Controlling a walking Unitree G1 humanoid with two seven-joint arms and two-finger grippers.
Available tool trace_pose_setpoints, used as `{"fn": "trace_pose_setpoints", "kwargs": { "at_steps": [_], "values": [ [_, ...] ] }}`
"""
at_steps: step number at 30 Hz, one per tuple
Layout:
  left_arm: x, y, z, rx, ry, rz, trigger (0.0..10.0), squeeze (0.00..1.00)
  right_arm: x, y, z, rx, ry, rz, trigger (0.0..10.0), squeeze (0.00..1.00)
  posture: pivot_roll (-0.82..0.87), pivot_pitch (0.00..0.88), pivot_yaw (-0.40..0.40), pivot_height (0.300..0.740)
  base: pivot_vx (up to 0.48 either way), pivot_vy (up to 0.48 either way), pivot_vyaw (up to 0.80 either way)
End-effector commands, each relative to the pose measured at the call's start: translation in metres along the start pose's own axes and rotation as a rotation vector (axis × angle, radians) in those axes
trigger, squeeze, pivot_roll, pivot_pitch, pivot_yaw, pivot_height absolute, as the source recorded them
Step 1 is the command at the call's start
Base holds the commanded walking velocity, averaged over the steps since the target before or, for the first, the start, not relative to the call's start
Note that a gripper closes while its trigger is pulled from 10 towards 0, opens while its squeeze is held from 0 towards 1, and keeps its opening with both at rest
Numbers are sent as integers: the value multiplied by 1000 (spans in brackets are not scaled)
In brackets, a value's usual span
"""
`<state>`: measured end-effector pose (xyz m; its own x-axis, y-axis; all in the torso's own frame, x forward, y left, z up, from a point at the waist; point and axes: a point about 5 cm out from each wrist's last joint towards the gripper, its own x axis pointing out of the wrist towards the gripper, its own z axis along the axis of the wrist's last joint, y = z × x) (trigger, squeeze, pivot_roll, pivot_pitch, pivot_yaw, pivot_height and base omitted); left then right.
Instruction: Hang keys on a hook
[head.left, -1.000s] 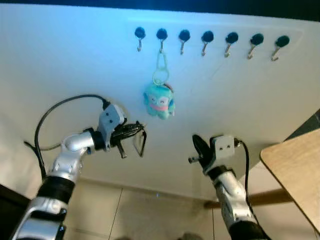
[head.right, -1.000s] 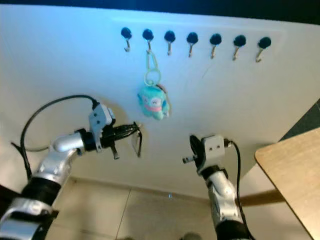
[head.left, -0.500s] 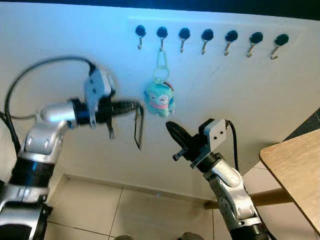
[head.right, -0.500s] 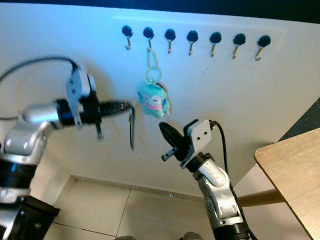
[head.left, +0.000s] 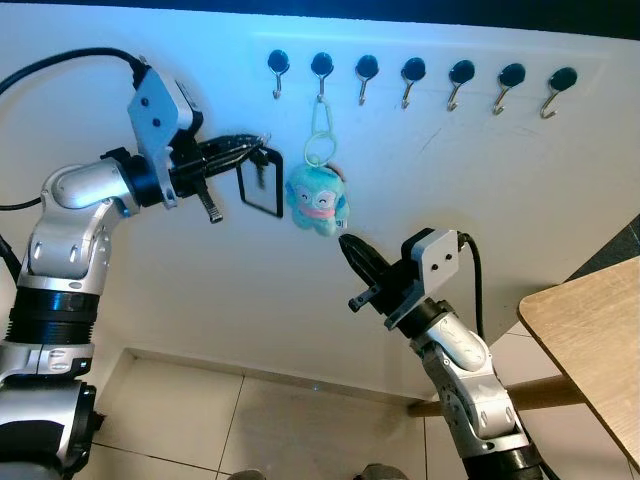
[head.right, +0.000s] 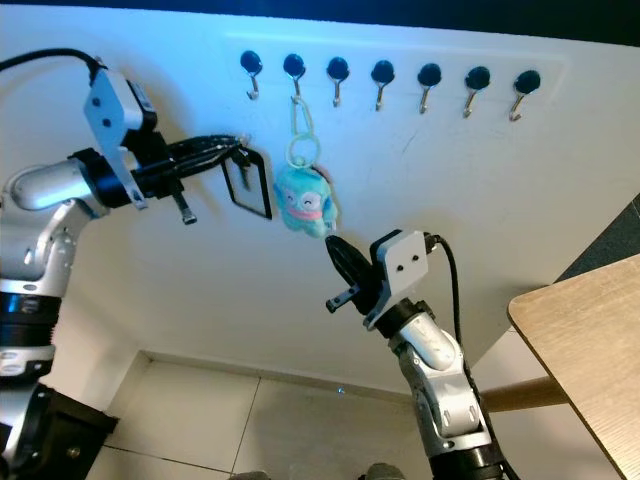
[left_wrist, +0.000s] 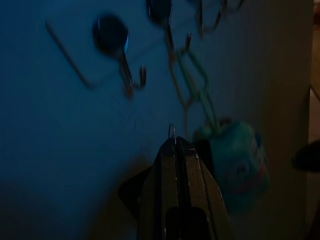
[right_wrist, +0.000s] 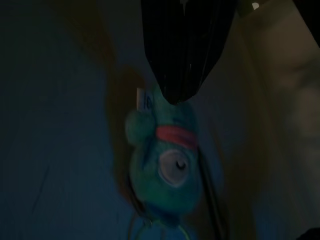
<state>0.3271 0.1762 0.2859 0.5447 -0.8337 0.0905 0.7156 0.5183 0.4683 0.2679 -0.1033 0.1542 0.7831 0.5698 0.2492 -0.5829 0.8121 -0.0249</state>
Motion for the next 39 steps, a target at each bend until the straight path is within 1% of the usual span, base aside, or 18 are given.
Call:
{"fn": "trace_pose_setpoints", "kwargs": {
  "at_steps": [1,5,7,12,16,19,23,26,27,31,34,37,39],
  "values": [
    [3,2,8,0,-52,5,10000,0,1,2,4,-9,-10,4,10000,0,28,69,14,740,0,0,0],
    [10,5,22,25,-145,45,10000,0,5,2,11,-13,-30,8,10000,0,28,67,16,740,0,0,0],
    [14,5,28,9,-198,47,10000,0,6,3,14,-9,-39,10,10000,0,29,65,15,740,0,0,0],
    [19,2,33,-27,-242,27,10000,0,9,4,16,-3,-45,16,10000,0,28,62,15,740,0,0,0],
    [23,-2,29,-36,-221,7,10000,0,10,5,17,0,-48,21,10000,0,28,60,16,740,0,0,0],
    [25,-4,26,-74,-219,1,10000,0,11,6,17,5,-46,27,10000,0,26,57,16,740,0,0,0],
    [26,-5,24,-85,-209,-5,10000,0,11,6,17,8,-43,28,10000,0,27,55,16,740,0,0,0],
    [28,-8,17,-104,-157,-25,10000,0,11,7,17,13,-37,37,10000,0,26,53,16,740,0,0,0],
    [28,-9,13,-112,-123,-31,10000,0,10,8,16,16,-34,41,10000,0,27,54,16,740,0,0,0],
    [28,-8,11,-126,-108,-14,10000,0,11,9,16,19,-33,44,10000,0,28,54,14,740,0,0,0],
    [27,-6,9,-137,-99,1,10000,0,11,9,16,21,-32,45,10000,0,28,54,14,740,0,0,0],
    [27,-3,10,-138,-118,24,10000,0,12,9,17,24,-35,47,10000,0,29,57,13,740,0,0,0],
    [25,-5,14,-143,-145,9,10000,0,12,9,18,25,-37,47,10000,0,28,57,13,740,0,0,0]
  ]
}}
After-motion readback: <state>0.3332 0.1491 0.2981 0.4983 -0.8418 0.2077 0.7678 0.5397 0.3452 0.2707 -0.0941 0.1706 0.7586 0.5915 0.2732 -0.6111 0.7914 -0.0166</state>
